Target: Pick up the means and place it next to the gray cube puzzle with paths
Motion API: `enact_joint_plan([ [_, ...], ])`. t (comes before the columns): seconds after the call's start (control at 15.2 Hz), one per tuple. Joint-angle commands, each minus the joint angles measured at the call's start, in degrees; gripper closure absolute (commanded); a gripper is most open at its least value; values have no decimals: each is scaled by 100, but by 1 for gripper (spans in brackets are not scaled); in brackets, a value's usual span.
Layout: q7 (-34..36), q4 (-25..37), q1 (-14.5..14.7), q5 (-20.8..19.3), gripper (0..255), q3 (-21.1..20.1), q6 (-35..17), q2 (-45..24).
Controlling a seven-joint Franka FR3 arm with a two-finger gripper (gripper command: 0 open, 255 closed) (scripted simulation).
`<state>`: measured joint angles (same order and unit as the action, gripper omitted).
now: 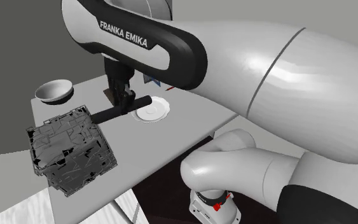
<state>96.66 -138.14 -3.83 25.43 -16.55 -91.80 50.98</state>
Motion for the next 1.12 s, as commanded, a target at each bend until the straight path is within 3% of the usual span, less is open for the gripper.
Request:
enact_joint_plan([
  [0.0, 281, -71, 121, 209, 255, -246, -1, 171],
  [0.59, 1530, 261, 490, 1051, 255, -1429, -86, 312],
  [1.06, 1405, -297, 570, 1256, 255, -1630, -506, 446],
])
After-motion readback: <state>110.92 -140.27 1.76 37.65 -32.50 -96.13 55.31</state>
